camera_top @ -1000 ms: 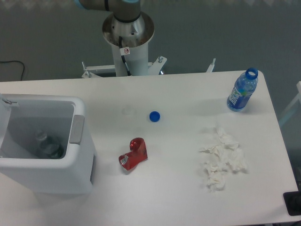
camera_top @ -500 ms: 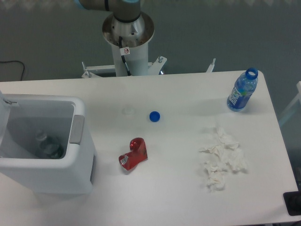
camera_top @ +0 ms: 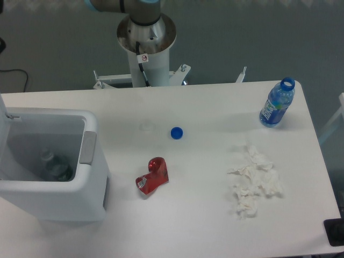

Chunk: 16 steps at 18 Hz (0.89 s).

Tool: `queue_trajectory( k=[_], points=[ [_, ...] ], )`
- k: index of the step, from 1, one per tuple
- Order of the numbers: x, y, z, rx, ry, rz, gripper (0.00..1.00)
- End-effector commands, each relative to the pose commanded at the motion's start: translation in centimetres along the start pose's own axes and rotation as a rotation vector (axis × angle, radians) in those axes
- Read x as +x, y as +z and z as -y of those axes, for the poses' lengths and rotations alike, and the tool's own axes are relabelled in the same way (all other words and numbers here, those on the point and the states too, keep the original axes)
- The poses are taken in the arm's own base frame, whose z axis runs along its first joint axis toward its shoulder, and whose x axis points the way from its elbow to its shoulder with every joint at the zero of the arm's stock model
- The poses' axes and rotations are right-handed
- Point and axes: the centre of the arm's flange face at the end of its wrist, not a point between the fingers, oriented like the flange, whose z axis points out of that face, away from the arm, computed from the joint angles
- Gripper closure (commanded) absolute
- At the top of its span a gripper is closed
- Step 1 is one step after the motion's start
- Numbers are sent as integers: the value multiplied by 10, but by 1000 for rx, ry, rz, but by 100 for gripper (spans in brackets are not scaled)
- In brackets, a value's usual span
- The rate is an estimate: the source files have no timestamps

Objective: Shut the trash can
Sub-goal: 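Lower the gripper onto the raised lid and push it down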

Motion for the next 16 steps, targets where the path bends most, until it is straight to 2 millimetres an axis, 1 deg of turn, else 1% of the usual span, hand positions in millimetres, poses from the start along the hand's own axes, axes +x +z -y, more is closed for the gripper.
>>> queue_trajectory(
  k=[2, 6, 12, 14, 16],
  points=[
    [-12, 3, -5, -9, -19, 10, 94],
    [-24, 12, -15, -32, -42, 17, 94],
    [-37, 30, -34, -72, -70, 12, 94],
    [-48, 37, -44, -90, -91, 16, 94],
    [-54, 44, -49, -103, -102, 15, 94]
  ],
)
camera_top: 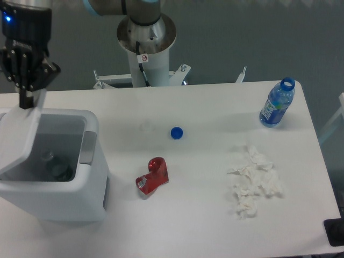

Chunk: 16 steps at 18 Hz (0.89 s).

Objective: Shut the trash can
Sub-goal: 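Lower the gripper onto the raised lid and push it down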

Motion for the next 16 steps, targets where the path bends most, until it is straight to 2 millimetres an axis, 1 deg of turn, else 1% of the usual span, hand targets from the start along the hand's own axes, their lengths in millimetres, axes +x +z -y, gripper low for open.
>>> queue_trajectory(
  k=[2, 4, 5, 6, 8, 10, 12, 14, 16],
  points=[
    [-8, 9, -3, -14, -12, -1, 94],
    [-18, 14, -5, -21, -24, 3, 94],
    [-21, 22, -6, -31, -31, -3, 94],
    [-22, 27, -7, -36, -31, -9, 94],
    [-23, 31, -8, -41, -34, -11, 94],
    [-26, 42, -9, -56, -38, -19, 94],
    [-27, 47, -10, -63, -38, -22, 94],
    [-29, 48, -10, -64, -41, -21, 94],
    [-36, 52, -13, -70, -50, -21, 94]
  ],
)
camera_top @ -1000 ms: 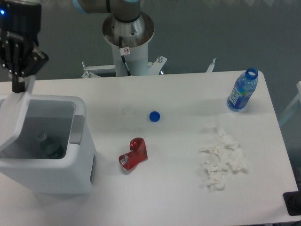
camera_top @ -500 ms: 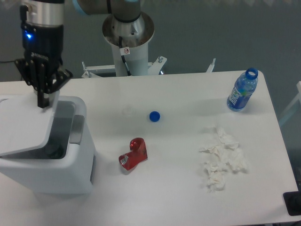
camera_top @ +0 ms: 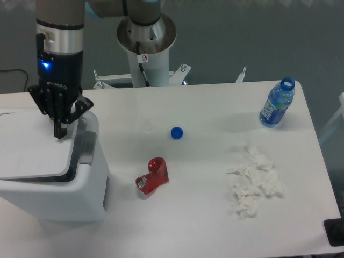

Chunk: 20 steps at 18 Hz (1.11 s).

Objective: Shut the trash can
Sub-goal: 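Lower the gripper onto the raised lid and push it down, then press the lid shut with the gripper on its edge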

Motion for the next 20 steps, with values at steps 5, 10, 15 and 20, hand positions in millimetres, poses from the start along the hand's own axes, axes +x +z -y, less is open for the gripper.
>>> queue_trajectory(
  k=[5, 10, 15, 20],
  points=[
    [-6, 20, -3, -24, -9, -17, 94],
    [-9, 23, -5, -31, -14, -20, 94],
    [-10, 28, -10, -45, -20, -25, 94],
    [-11, 27, -10, -42, -22, -23, 94]
  ],
)
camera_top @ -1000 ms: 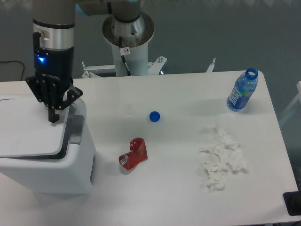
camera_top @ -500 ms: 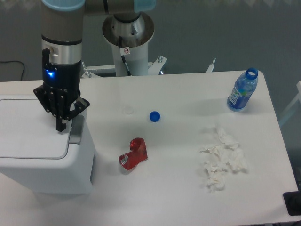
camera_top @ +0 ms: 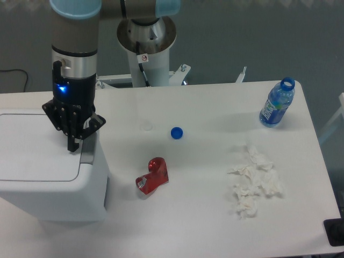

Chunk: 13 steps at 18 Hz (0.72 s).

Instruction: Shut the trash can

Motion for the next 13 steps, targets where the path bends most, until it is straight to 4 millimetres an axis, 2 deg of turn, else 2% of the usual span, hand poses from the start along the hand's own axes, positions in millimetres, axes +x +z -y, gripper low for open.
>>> queue_trajectory(
  k=[2, 3, 5, 6, 8, 9, 11, 13],
  points=[
    [0, -7, 6, 24, 0, -11, 93],
    [-4, -15, 9, 44, -9, -13, 89],
    [-4, -29, 16, 84, -7, -29, 73],
    [-7, -32, 16, 92, -13, -35, 55],
    [-13, -44, 14, 110, -20, -26, 6],
    [-22, -48, 11, 112, -35, -13, 0],
    [-43, -53, 4, 112, -63, 11, 0],
    [-73, -54, -10, 99, -109, 40, 0]
  ],
)
